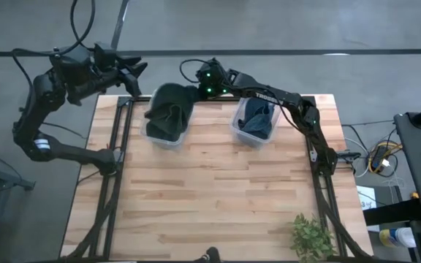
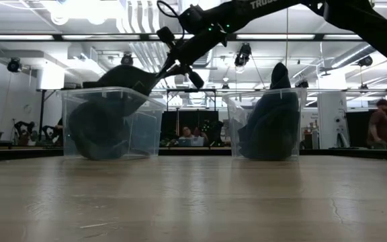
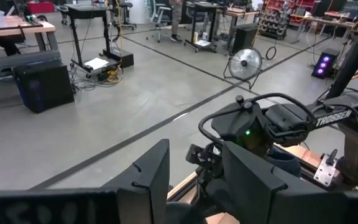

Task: Pick & Place hat
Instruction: Put the gray cap into the left transparent bin

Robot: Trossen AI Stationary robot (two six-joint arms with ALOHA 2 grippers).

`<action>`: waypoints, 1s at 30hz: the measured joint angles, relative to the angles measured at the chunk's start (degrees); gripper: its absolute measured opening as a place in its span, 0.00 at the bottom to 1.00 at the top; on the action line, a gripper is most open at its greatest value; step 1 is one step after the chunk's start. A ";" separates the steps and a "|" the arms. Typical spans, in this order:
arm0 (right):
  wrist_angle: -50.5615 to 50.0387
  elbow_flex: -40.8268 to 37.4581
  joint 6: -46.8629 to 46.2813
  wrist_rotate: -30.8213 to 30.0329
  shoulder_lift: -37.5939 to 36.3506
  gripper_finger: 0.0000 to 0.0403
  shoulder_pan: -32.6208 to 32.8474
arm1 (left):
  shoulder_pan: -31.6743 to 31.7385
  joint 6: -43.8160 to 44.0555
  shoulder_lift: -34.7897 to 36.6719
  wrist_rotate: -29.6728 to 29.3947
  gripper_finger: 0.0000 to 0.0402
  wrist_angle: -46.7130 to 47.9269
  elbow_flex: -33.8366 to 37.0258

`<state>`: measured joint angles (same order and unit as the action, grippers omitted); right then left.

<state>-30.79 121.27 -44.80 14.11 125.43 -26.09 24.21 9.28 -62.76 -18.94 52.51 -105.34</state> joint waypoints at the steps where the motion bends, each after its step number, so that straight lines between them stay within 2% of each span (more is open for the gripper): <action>1: 0.31 0.00 0.26 0.03 0.00 0.03 0.01 | 0.00 0.00 -0.16 0.00 0.35 0.00 0.00; 6: 1.79 0.00 1.96 2.55 0.00 0.03 -0.06 | 0.02 -0.02 -1.07 0.00 0.35 0.16 0.02; 10: 3.45 0.00 0.10 8.80 -0.01 0.03 -0.05 | 0.02 -0.02 -1.75 0.00 0.35 0.24 0.08; 15: 3.92 1.22 -1.33 12.78 -0.21 0.03 0.23 | 0.02 -0.02 -2.17 -0.02 0.35 0.42 0.37; 26: 3.96 1.14 -1.35 13.26 3.30 0.03 -0.20 | 0.07 -0.04 -2.19 -0.02 0.35 0.63 0.37; 30: 4.41 1.14 -0.54 11.25 4.07 0.06 -0.02 | 0.07 -0.03 -2.06 -0.04 0.35 1.19 0.37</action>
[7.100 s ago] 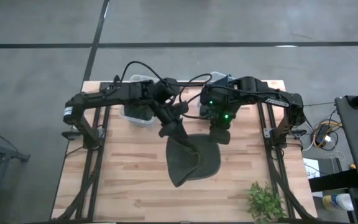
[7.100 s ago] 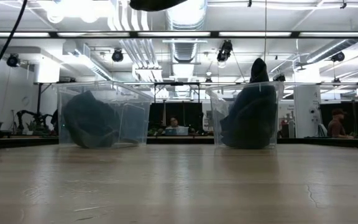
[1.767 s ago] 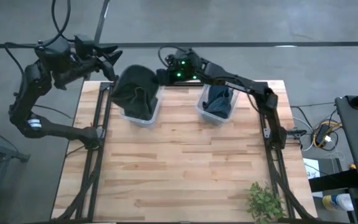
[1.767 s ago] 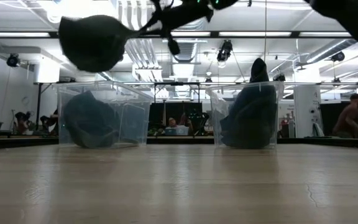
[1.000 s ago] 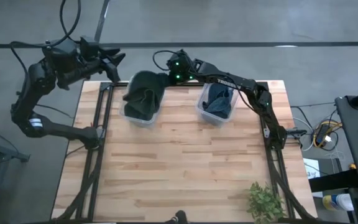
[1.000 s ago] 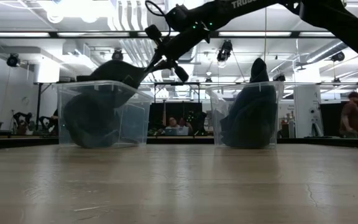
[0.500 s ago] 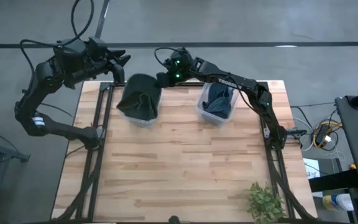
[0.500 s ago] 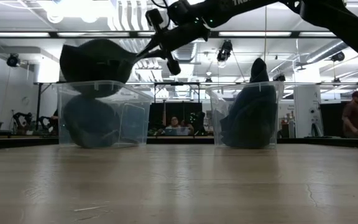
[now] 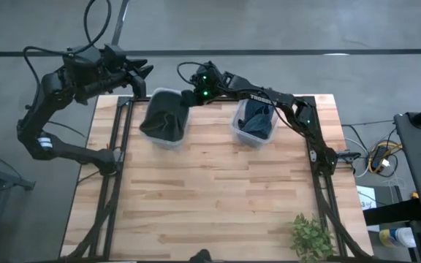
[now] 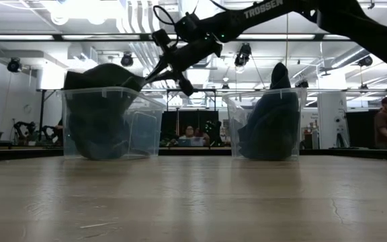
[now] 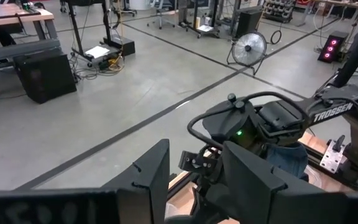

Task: Pick & Place hat
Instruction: Put the gray cap into the left transparent bin

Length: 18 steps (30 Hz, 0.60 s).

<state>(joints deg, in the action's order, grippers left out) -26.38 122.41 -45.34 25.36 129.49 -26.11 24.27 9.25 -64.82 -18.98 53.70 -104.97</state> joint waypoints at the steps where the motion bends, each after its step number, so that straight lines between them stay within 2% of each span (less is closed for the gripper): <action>1: 0.12 0.03 0.76 -1.47 0.00 0.08 0.06 | 0.00 -0.02 0.02 -0.01 0.35 0.13 0.00; 12: 0.23 2.41 7.84 -6.30 -0.24 0.48 0.40 | -0.02 -0.43 0.09 -0.55 0.35 1.32 0.00; 15: 0.17 4.49 13.45 -10.99 -0.32 0.53 1.30 | -0.02 -0.43 0.09 -0.55 0.35 1.32 0.00; 18: -0.60 7.59 19.14 -16.34 -0.52 0.53 2.54 | -0.06 -0.43 0.11 -0.53 0.35 1.36 0.00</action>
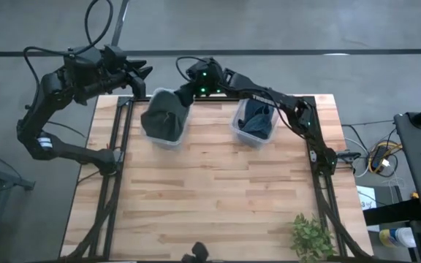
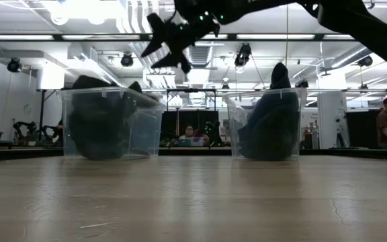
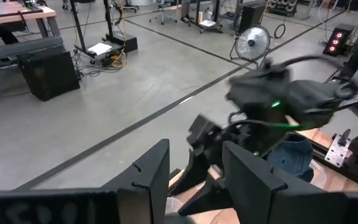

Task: Pick & Place hat
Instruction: Put the gray cap into the left transparent bin, then return to Home Position

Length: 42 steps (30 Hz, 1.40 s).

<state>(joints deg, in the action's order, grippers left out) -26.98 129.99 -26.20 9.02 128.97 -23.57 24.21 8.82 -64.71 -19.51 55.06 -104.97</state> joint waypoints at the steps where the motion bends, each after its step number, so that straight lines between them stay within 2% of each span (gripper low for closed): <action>1: 0.01 0.90 2.16 -2.01 -0.02 0.53 0.48 | -0.01 -0.01 0.00 0.00 0.35 0.08 0.00; 4: -0.17 3.27 7.88 -7.39 -0.02 0.50 2.07 | -0.01 -0.04 0.00 0.00 0.35 0.64 0.00; 11: -1.44 3.58 9.39 -7.61 0.26 0.35 3.09 | 0.01 0.07 0.00 0.03 0.35 1.23 0.00; 15: -3.12 3.49 7.51 -3.21 0.42 0.24 3.12 | 0.02 0.23 0.00 0.07 0.35 1.23 0.00; 20: -4.32 3.71 9.67 2.87 -1.17 0.05 4.38 | 0.02 0.76 0.00 1.39 0.35 1.21 0.00; 25: -4.61 3.75 15.71 3.17 -3.76 0.02 8.01 | 0.05 0.87 -0.28 8.76 0.28 1.18 0.28; 31: -10.67 3.71 22.56 3.31 -7.61 0.02 11.88 | -0.09 2.33 0.45 14.09 0.04 0.58 0.33; 36: -13.70 3.04 25.36 3.22 -12.69 0.02 14.17 | -0.11 1.03 2.26 22.11 0.00 -1.78 0.32; 42: -9.92 -3.68 25.75 2.97 -21.26 0.02 16.24 | -0.75 0.94 3.76 23.52 0.00 -3.81 0.44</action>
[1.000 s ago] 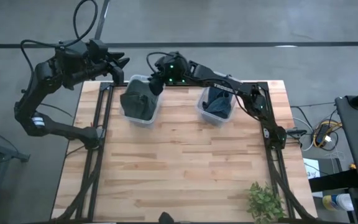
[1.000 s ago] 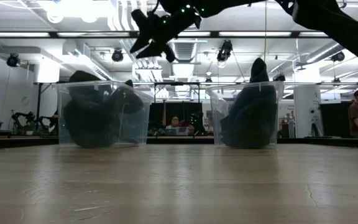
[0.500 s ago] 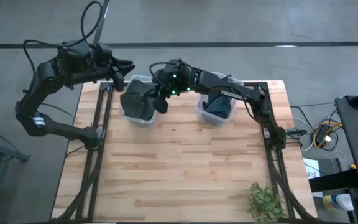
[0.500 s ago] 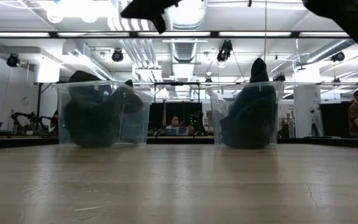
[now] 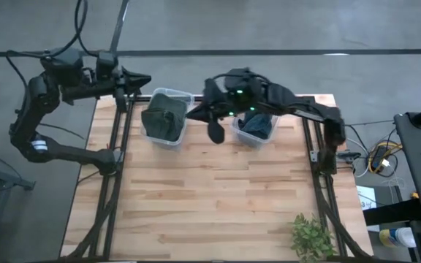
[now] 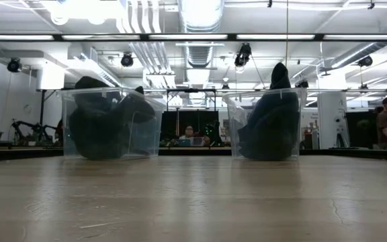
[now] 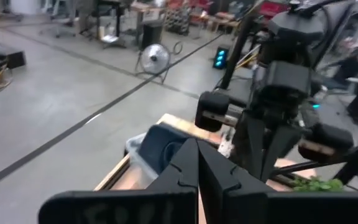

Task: Pick & Place hat
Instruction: Return to Home Position

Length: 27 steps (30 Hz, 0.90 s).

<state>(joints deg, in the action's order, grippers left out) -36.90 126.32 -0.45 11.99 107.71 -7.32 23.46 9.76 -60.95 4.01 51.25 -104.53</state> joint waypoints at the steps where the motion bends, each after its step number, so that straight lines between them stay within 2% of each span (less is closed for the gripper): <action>1: 1.67 -1.68 -0.09 0.00 -1.48 0.02 0.31 | -0.20 -0.04 0.13 0.63 0.00 -1.08 0.48; 5: 9.24 -10.59 -1.99 0.01 -8.52 0.02 1.43 | -1.67 1.29 1.10 4.00 0.00 -9.29 5.47; 8: 13.06 -18.45 -4.23 -0.36 -14.14 0.02 1.89 | -3.21 2.75 2.17 4.09 0.00 -14.91 11.01; 12: 14.88 -29.25 -6.51 -5.85 -22.75 0.02 3.00 | -4.24 4.16 4.79 4.71 0.00 -16.59 18.12; 15: 19.17 -37.22 -9.94 -9.25 -29.01 0.02 4.11 | -4.52 9.30 7.56 5.80 0.00 -17.41 23.86; 19: 19.73 -45.11 -15.93 -16.07 -36.10 0.02 5.28 | -4.55 13.94 11.03 10.13 0.00 -19.35 30.84; 21: 18.93 -47.81 -13.92 -20.47 -38.75 0.02 5.30 | -4.49 11.67 12.53 9.18 0.00 -19.62 33.86; 24: 14.35 -51.38 -9.49 -22.28 -42.98 0.02 5.05 | -4.39 7.39 14.91 7.74 0.00 -17.28 38.40; 27: 14.34 -55.67 -11.70 -22.27 -46.47 0.02 5.62 | -5.00 5.46 17.31 7.79 0.00 -24.71 44.01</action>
<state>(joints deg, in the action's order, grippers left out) -22.56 70.65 -12.15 -10.28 61.23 -1.71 18.47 15.23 -43.65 11.80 26.54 -60.52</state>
